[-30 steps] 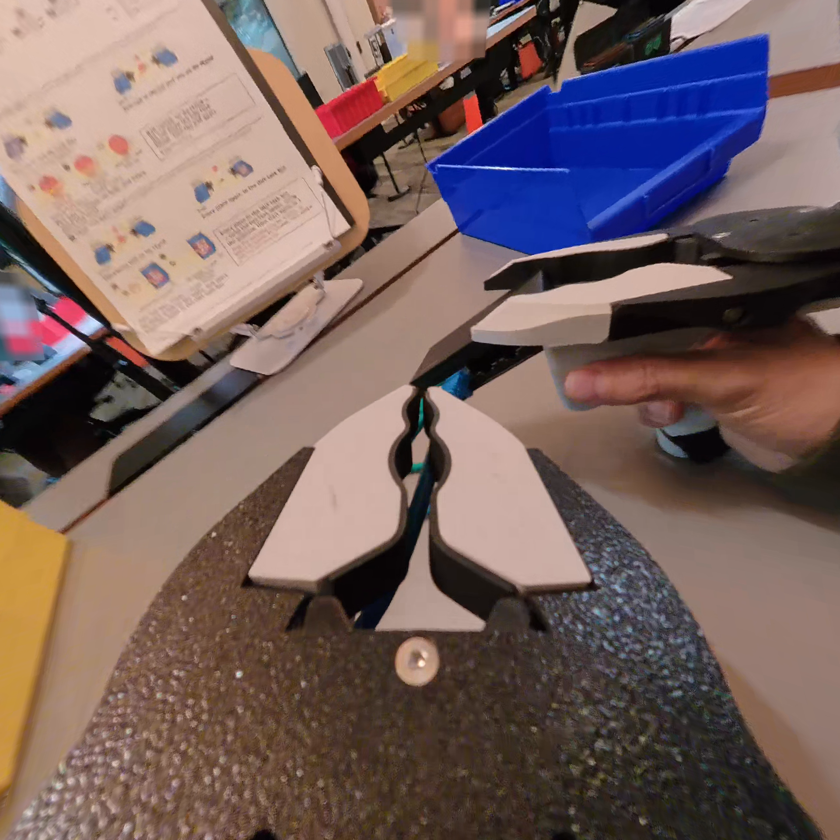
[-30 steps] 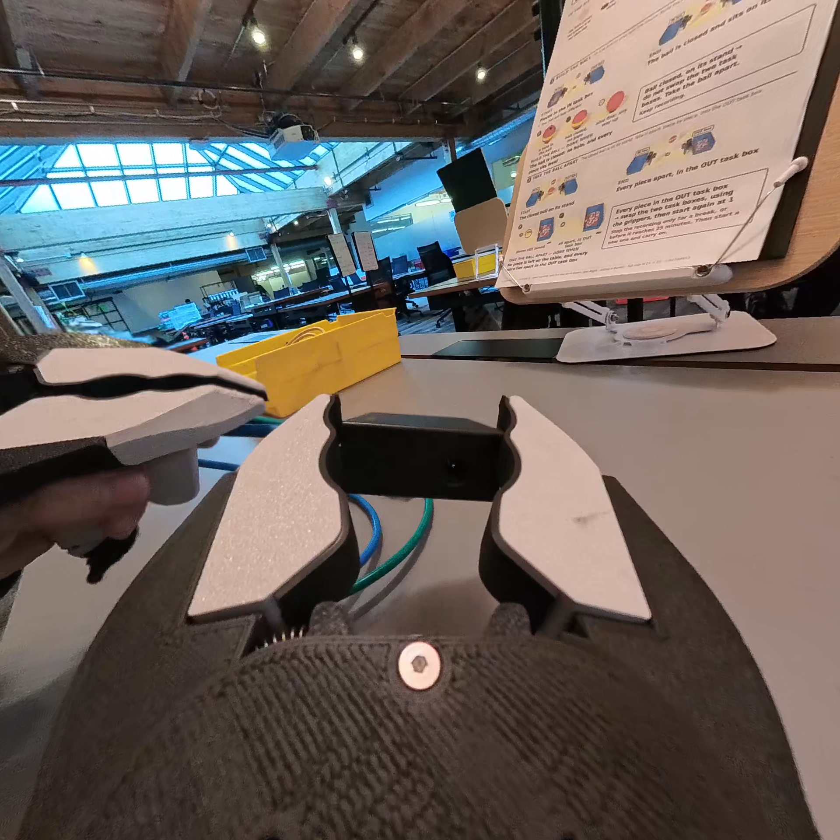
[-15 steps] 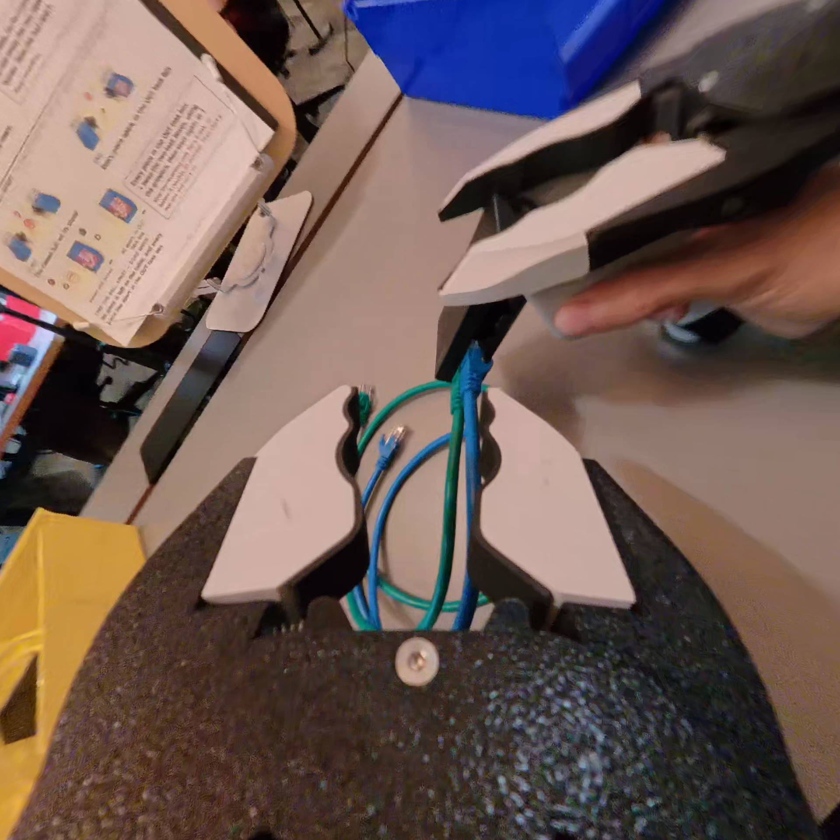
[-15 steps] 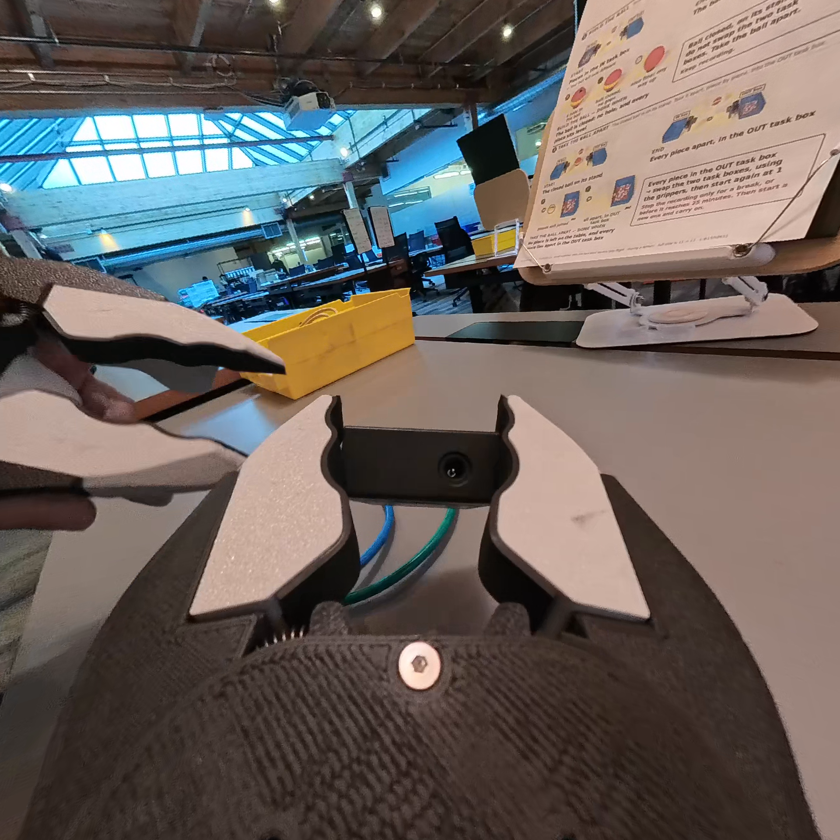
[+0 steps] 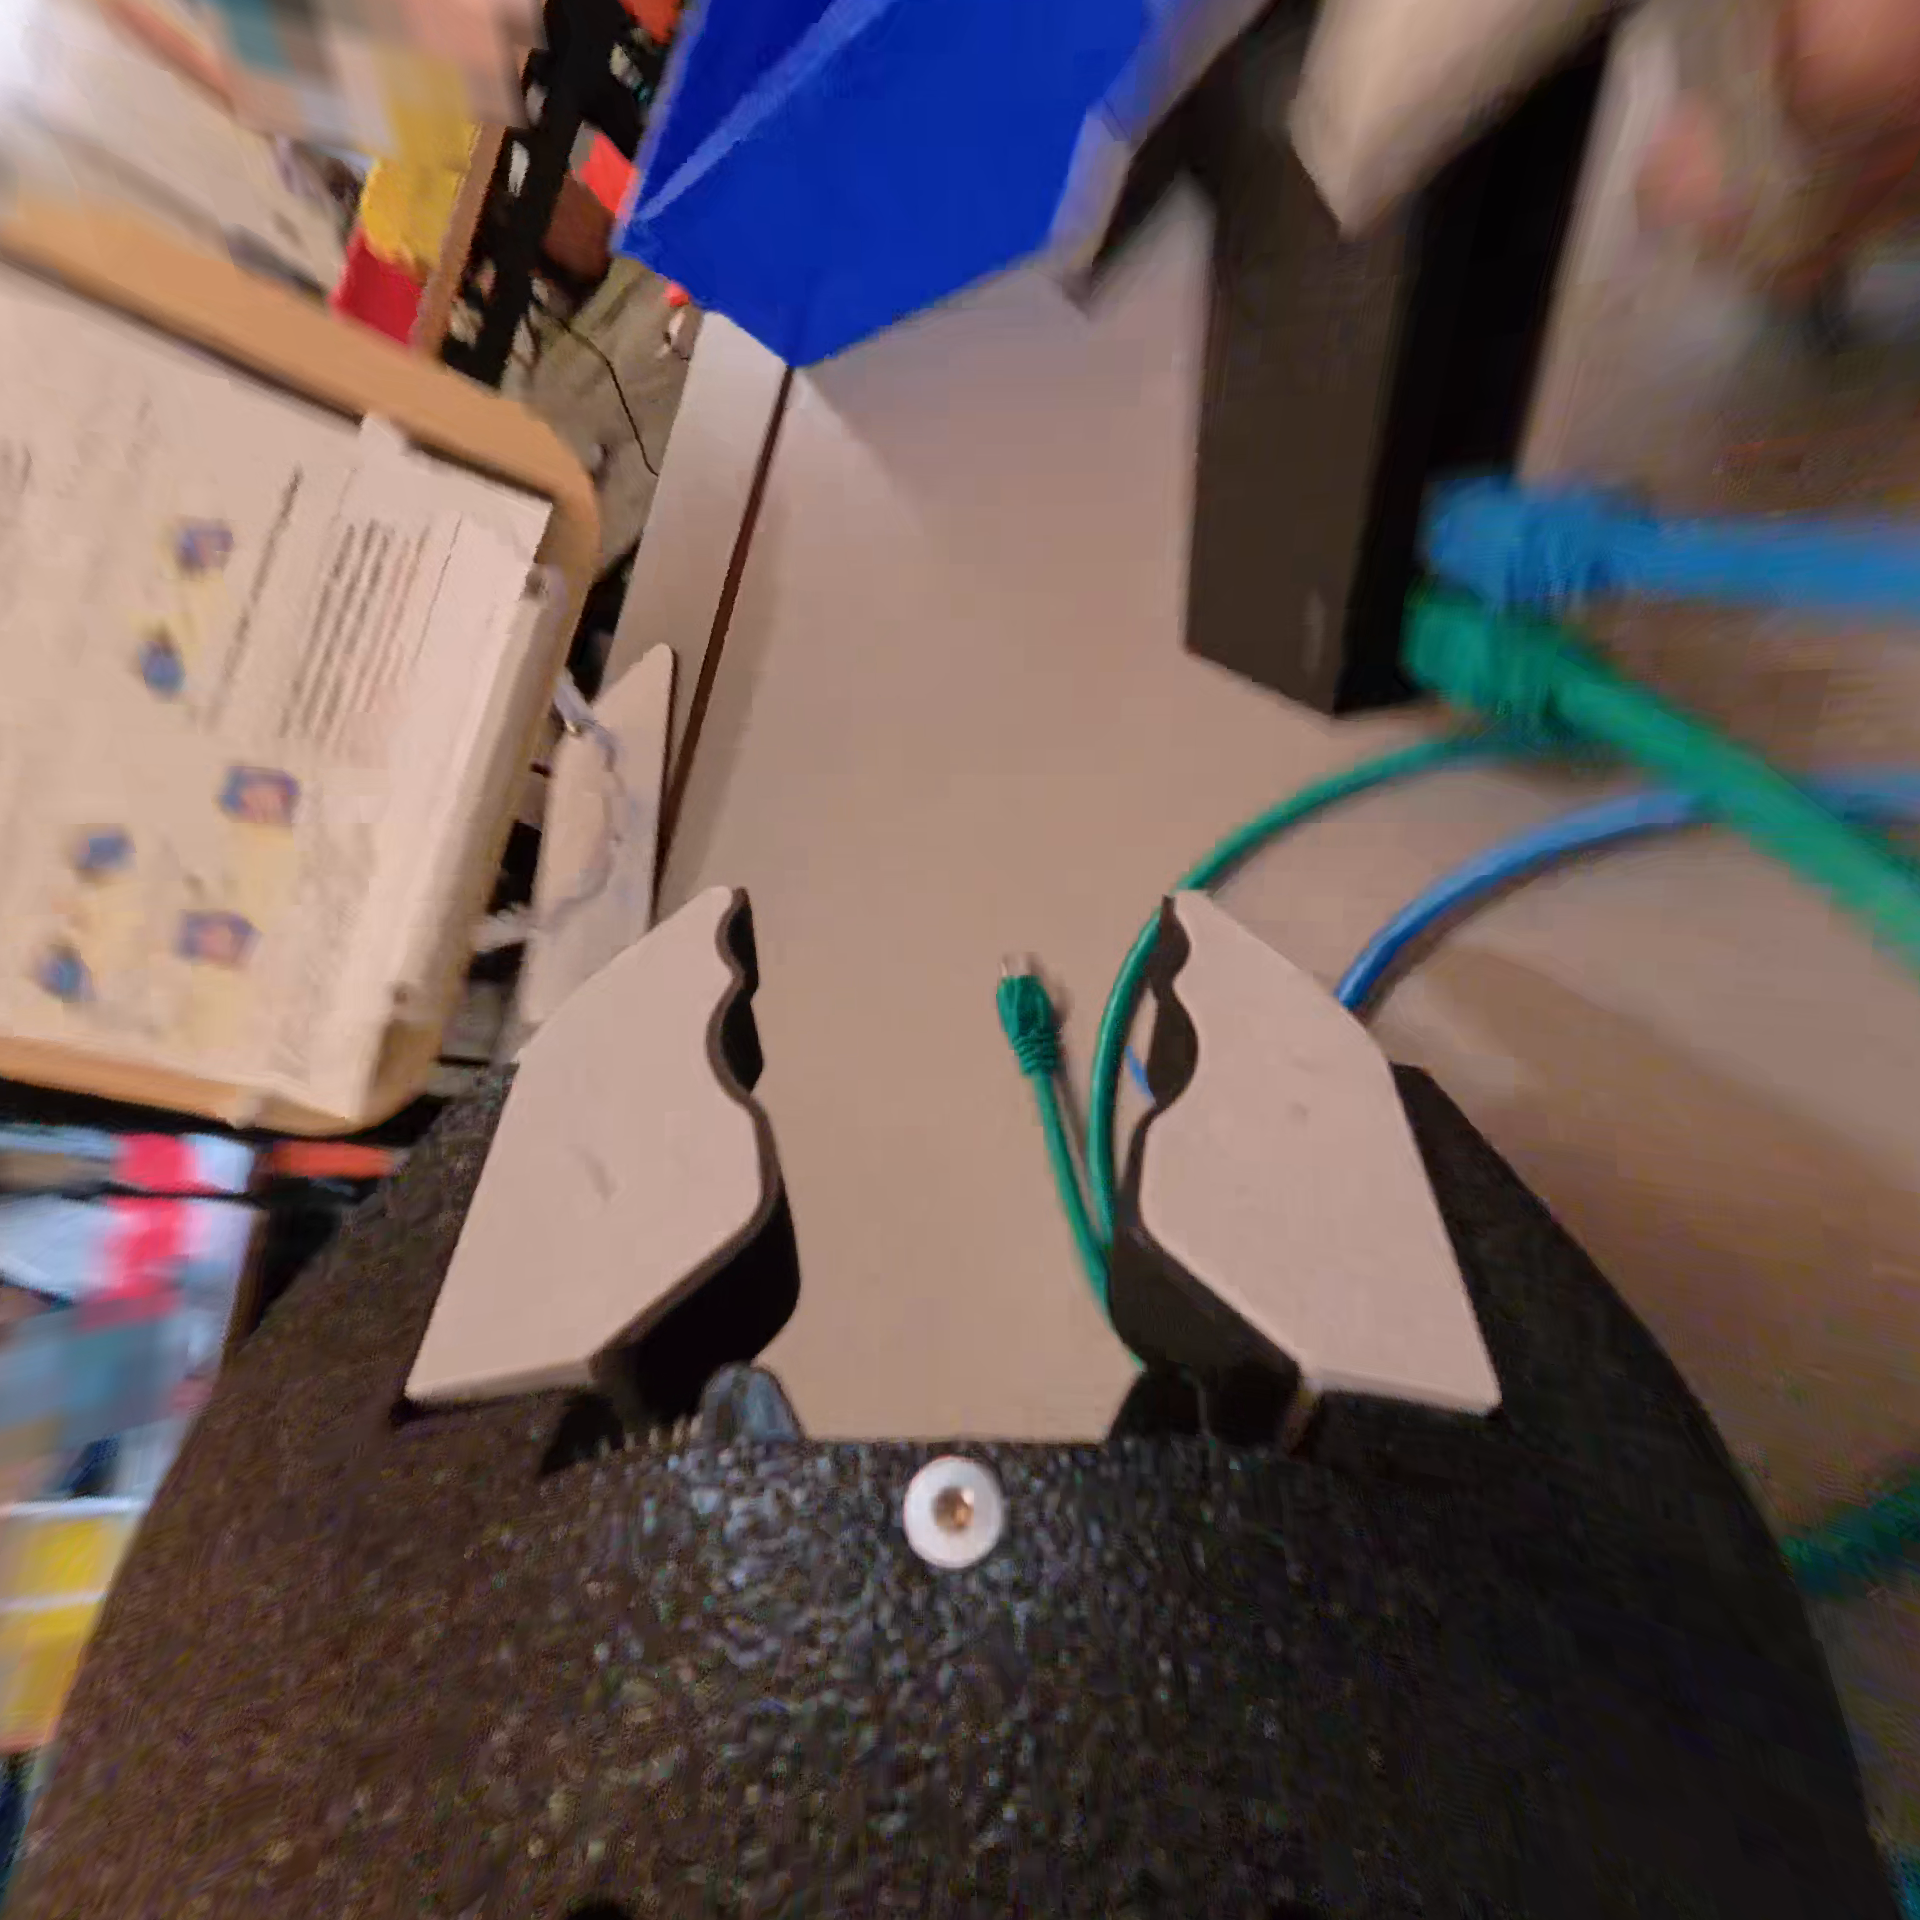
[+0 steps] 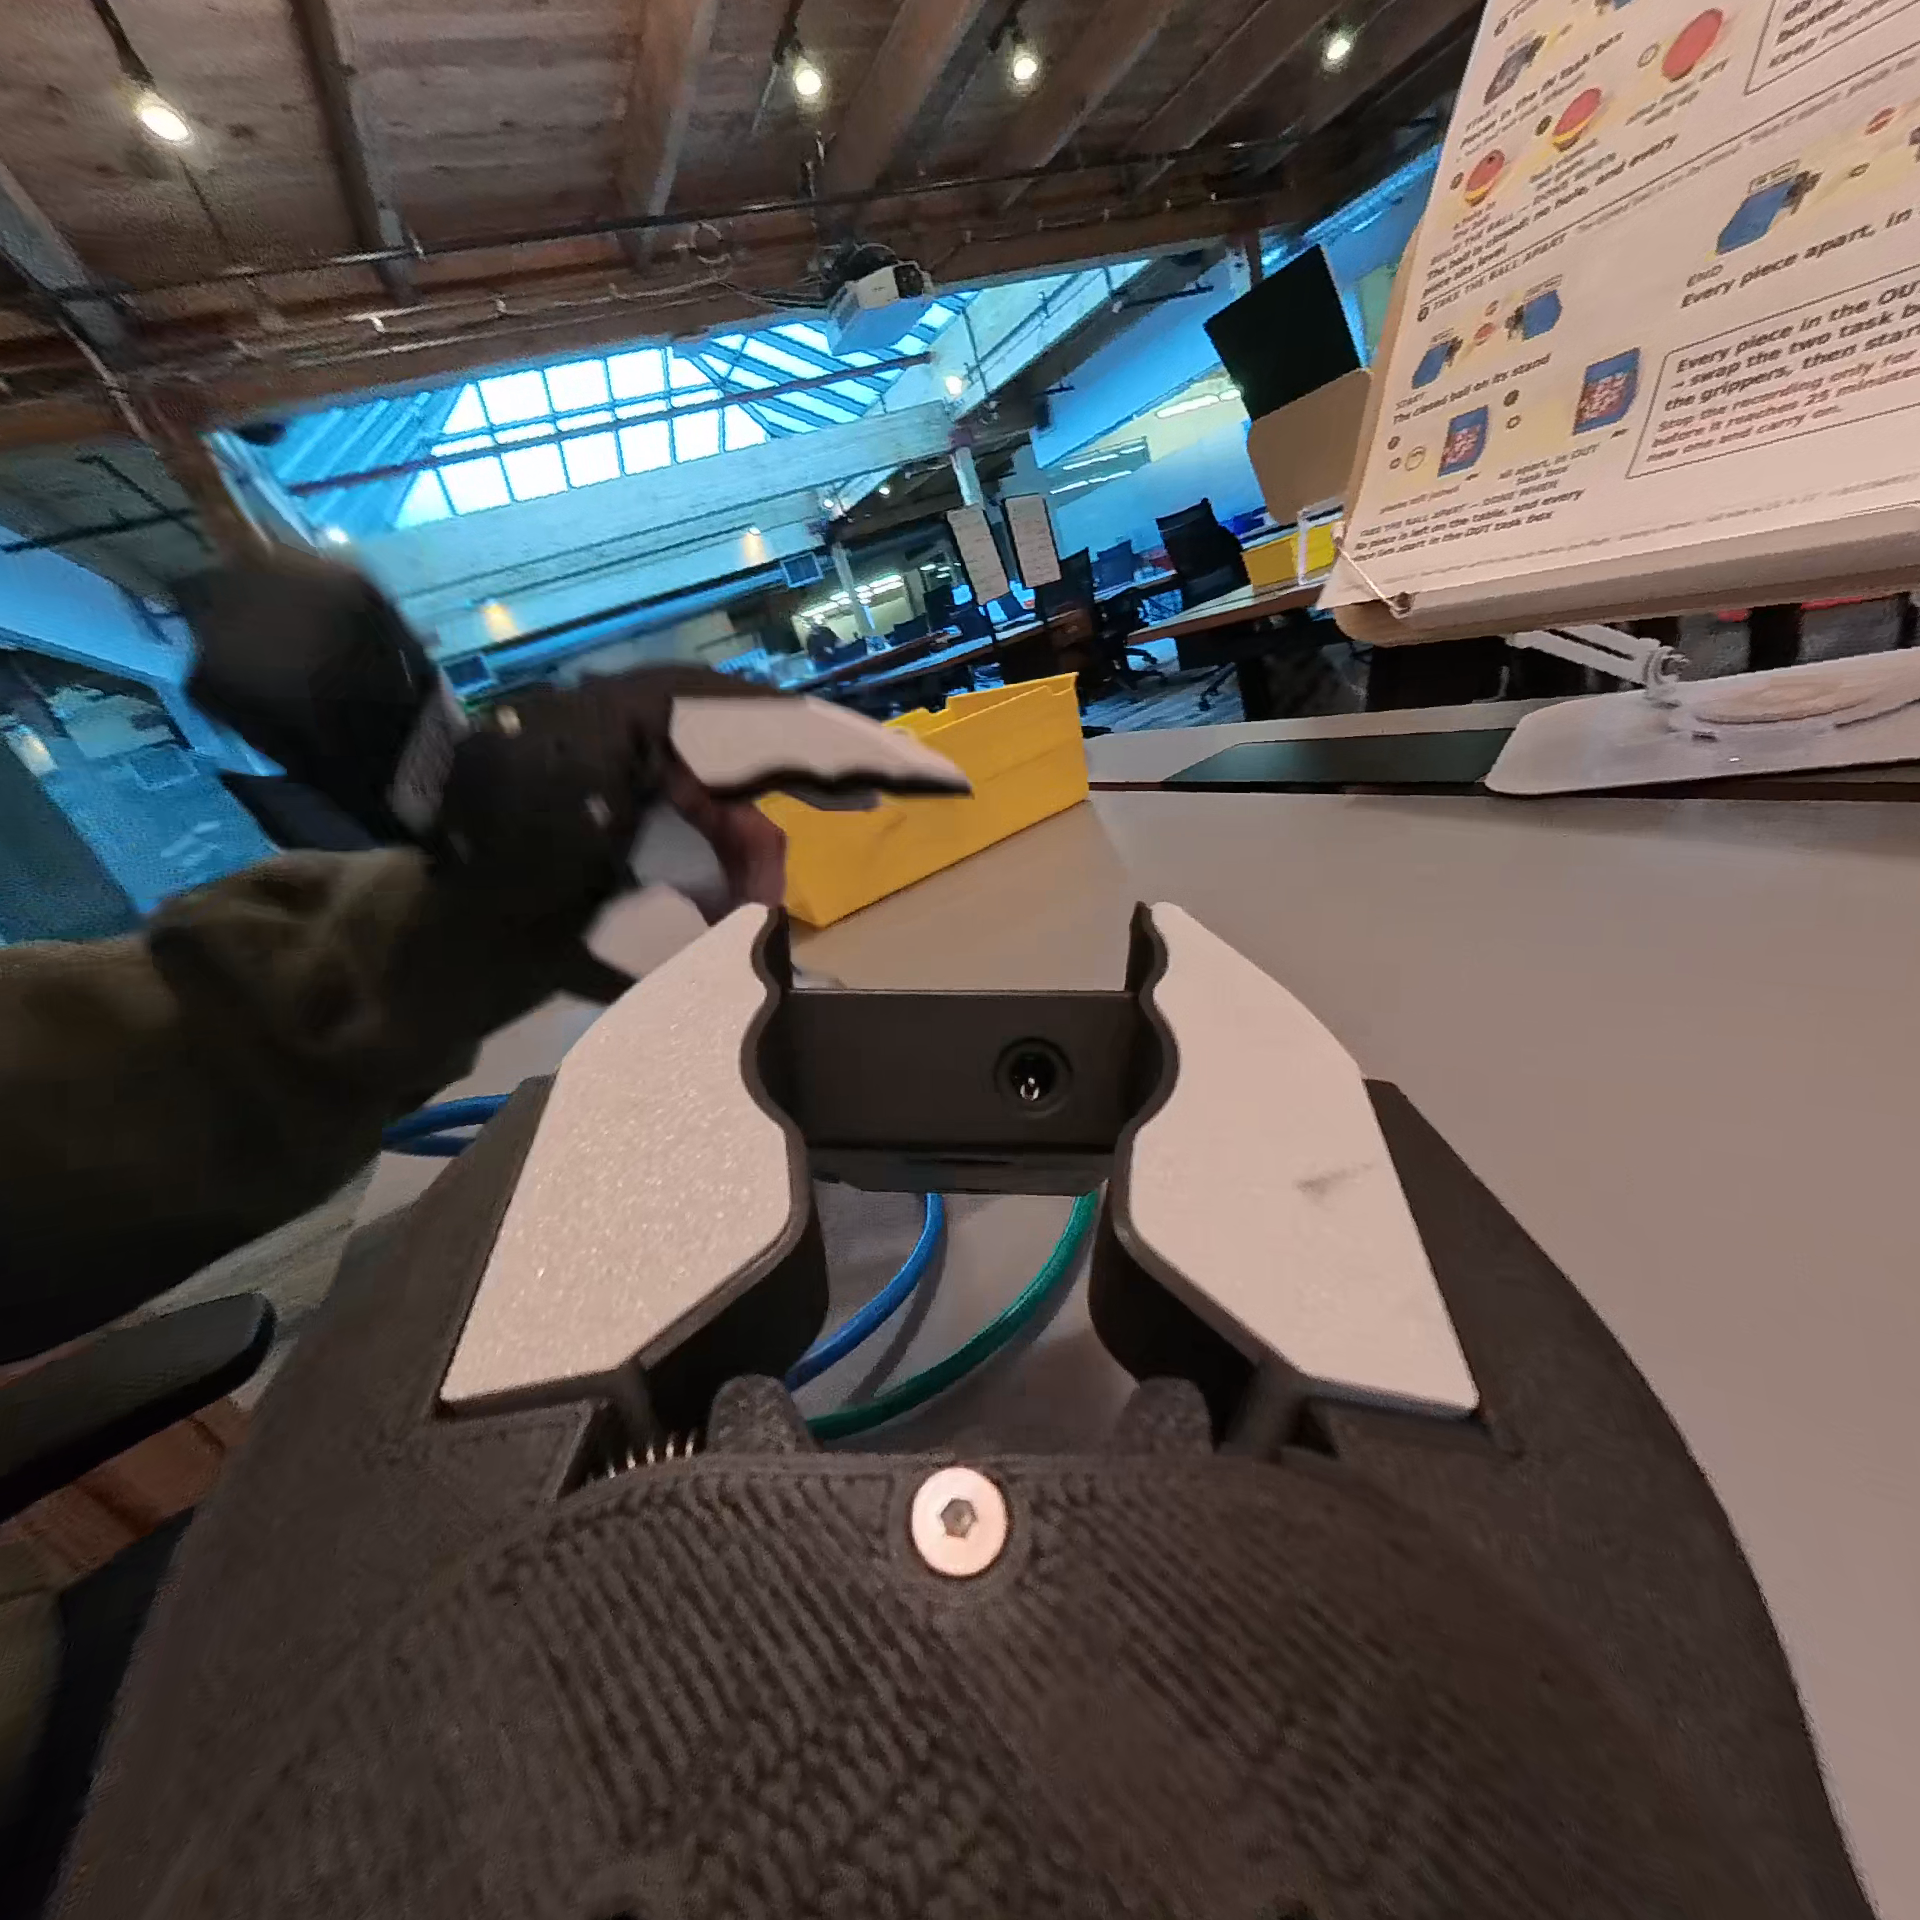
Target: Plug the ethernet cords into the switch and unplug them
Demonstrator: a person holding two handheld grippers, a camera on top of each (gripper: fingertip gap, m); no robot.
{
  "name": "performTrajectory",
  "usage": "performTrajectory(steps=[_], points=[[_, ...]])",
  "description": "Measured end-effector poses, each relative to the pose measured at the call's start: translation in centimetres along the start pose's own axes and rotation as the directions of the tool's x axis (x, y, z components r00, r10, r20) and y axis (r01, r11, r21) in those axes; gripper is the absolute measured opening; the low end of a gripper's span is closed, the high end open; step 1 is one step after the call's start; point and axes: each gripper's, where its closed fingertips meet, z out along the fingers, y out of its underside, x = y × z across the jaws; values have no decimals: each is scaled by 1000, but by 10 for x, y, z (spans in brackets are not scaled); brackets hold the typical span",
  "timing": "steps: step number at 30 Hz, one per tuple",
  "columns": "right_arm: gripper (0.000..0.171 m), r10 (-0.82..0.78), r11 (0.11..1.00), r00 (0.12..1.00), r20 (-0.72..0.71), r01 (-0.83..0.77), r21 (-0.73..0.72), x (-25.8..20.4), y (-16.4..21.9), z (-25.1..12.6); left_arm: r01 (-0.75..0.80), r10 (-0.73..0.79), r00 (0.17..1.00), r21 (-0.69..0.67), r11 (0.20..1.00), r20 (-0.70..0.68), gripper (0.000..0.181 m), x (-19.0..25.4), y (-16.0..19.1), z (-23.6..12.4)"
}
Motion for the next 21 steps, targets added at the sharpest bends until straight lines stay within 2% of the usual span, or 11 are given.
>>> performTrajectory(steps=[2,4,8,10,11,13,17,18,19,21], points=[[62,22,1000,999,27,-22,13,-1,-2,-2,-247,247,969,-30,969,1,74,25,13,18],[62,39,999,997,62,-40,24,-3,-3,-3,-334,335,942,38,942,-28,74,52,8,29],[62,56,998,994,95,-59,25,-5,-4,-3,-333,327,943,203,921,66,69,62,-22,38],[62,62,998,993,96,-65,28,-5,-4,-4,-336,313,941,258,906,125,56,59,-34,37],[62,70,997,993,95,-74,35,-3,-5,-5,-348,325,937,268,898,130,50,60,-36,38],[62,99,993,990,103,-105,59,-1,-8,-7,-399,374,917,264,878,142,25,65,-36,39],[62,100,992,986,137,-109,58,-4,-8,-8,-435,400,899,262,861,179,19,65,-36,34],[62,104,992,984,146,-114,57,-5,-8,-8,-443,405,895,253,860,190,16,62,-35,32],[62,115,990,981,159,-126,62,-5,-9,-9,-443,401,893,238,864,203,0,56,-33,29],[62,154,986,967,201,-163,34,-7,-7,-10,-421,363,897,230,877,253,0,39,-33,21]])
